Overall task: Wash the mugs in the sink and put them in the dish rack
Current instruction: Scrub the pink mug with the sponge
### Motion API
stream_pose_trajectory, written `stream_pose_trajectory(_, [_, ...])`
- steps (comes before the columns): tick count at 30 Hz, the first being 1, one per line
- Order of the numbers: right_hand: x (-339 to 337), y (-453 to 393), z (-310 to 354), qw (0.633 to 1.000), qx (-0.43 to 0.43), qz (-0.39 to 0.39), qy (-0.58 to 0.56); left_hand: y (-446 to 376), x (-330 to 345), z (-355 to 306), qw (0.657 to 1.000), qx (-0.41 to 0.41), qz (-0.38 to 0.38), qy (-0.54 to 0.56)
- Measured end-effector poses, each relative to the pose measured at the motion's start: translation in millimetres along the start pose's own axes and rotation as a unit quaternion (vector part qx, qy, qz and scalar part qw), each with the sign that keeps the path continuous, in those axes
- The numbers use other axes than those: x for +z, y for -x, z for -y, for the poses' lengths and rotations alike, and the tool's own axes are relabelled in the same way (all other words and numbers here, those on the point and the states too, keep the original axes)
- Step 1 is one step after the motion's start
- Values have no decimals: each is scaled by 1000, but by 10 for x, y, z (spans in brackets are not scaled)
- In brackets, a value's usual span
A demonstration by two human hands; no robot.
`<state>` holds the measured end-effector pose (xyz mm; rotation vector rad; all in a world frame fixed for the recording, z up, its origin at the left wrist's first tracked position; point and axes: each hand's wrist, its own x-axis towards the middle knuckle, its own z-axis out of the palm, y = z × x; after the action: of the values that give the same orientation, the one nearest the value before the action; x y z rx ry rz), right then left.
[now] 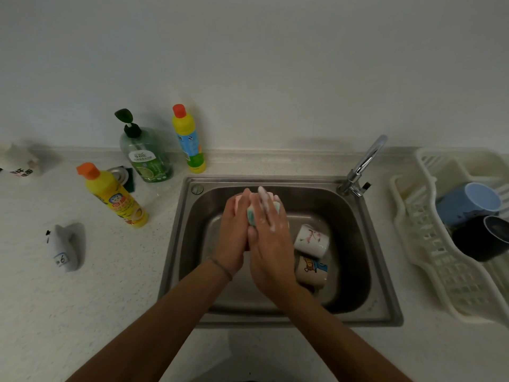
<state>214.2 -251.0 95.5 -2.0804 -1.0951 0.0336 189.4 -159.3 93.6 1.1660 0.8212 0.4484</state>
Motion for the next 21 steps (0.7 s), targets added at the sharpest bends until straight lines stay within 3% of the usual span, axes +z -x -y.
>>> stream_pose_trajectory(5, [-140, -176, -119, 966, 172, -31, -191, 68, 69, 32, 997, -63, 11, 39])
stream_pose_trajectory(11, [-134, -167, -173, 946, 242, -44, -212, 24, 88, 71, 997, -41, -60, 20])
stream_pose_trajectory(14, [-165, -187, -214, 943, 246, -42, -219, 36, 88, 142, 1000, -3, -8, -11])
stream_pose_trajectory(16, [-190, -186, -250, 929, 257, -36, -262, 57, 91, 87, 1000, -20, 13, -9])
stream_pose_trajectory(21, [-294, -178, -327, 889, 265, -31, -372, 53, 48, 34, 1000, 15, 20, -16])
